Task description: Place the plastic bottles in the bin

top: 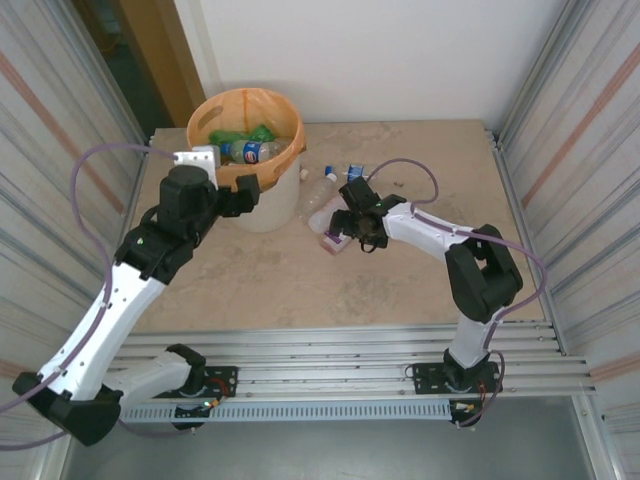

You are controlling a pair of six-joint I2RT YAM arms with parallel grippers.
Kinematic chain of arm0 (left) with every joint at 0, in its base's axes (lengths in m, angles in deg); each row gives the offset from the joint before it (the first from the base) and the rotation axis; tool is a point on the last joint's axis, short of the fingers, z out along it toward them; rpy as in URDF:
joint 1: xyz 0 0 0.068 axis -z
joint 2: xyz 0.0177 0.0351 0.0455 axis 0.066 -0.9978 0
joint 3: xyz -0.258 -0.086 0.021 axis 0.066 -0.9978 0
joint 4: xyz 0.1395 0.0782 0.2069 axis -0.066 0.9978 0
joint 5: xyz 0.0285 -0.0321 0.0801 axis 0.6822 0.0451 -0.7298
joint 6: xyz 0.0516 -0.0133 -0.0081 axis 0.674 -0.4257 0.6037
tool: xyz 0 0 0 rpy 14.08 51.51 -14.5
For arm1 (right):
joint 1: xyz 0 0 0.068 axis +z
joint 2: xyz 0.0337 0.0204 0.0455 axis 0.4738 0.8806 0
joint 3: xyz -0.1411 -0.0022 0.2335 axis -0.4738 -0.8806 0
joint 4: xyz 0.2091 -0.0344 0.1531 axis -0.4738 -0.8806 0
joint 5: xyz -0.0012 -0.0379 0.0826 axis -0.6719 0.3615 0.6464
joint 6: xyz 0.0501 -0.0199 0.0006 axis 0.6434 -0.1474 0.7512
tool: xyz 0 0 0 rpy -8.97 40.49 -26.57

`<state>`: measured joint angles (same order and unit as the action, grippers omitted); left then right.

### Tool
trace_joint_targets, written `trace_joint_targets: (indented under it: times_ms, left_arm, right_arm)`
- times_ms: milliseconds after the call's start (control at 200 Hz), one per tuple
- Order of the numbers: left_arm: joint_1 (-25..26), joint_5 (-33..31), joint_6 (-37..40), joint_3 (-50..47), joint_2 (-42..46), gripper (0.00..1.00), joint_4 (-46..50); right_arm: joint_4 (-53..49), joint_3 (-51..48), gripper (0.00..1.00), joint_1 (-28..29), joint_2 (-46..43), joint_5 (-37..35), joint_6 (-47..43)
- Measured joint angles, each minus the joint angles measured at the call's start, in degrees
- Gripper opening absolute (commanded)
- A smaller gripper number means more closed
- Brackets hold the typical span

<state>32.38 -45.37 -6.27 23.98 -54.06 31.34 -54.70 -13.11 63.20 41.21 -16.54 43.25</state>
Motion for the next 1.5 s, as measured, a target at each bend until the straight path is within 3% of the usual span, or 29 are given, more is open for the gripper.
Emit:
trace_joint_targets:
  times_ms: [666,827,1132,1317,1498]
  left_arm:
    - [0.00,0.50,-6.40,-5.55,3.72,0.99,-2.62]
    - [0.00,0.48,-6.73,-6.47,4.11,0.99,-2.86]
    - [0.00,0.48,-6.75,-6.64,4.13,0.98,-2.86]
    - [0.00,0.50,-6.80,-6.75,4.13,0.99,-3.41]
    - [0.00,0.52,-6.95,-6.82,4.11,0.99,-4.02]
  right_arm:
    - [2.89,5.88,0.98,0.44,9.31,1.79,0.00]
    - [2.91,5.84,1.00,0.26,9.31,1.79,0.00]
    - [4.90,1.33,0.94,-1.75,6.32,2.21,-0.17]
    - [3.17,-1.95,1.00,-3.69,2.93,1.84,-0.42]
    - [1.25,-2.10,0.98,-3.58,1.18,1.40,-0.68]
